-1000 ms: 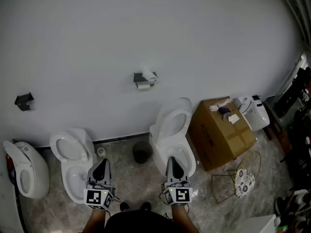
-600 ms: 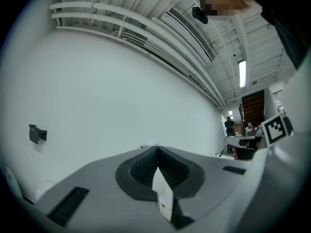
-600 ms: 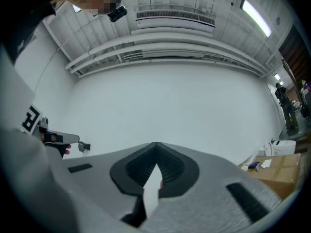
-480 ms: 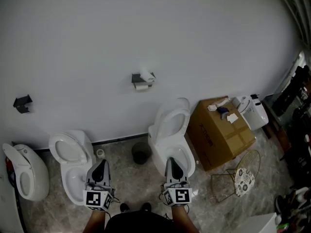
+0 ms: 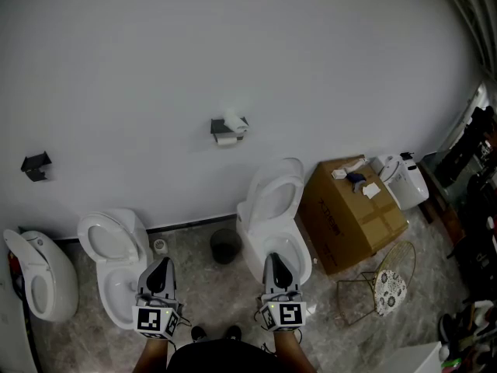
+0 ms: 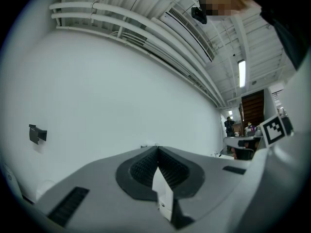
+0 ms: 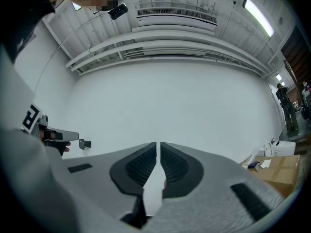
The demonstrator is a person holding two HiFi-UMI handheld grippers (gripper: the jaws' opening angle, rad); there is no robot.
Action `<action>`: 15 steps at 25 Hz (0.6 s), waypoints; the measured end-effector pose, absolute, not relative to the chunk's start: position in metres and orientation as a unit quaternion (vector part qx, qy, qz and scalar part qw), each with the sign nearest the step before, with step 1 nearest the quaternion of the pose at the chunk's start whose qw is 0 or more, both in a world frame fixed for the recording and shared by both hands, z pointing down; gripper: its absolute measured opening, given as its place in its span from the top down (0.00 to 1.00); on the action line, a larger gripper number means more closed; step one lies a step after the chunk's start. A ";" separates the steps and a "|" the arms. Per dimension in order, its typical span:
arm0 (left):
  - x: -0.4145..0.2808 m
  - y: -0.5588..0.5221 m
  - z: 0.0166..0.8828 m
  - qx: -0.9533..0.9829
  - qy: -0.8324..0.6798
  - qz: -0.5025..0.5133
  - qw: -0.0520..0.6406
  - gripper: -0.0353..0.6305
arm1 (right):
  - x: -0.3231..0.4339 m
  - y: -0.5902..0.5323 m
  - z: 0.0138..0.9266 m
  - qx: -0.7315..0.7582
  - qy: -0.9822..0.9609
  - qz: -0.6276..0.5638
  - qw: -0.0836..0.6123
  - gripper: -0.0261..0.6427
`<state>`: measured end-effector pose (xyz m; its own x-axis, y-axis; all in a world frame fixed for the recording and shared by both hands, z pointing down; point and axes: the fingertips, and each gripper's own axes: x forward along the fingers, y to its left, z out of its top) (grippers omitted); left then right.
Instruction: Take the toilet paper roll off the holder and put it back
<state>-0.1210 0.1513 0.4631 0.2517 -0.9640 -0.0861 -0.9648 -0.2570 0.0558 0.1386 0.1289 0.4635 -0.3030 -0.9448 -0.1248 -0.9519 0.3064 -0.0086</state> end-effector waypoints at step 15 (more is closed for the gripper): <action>-0.123 0.150 0.458 -0.790 0.611 0.049 0.002 0.94 | 0.138 0.126 0.467 -0.589 0.806 0.025 0.056 0.85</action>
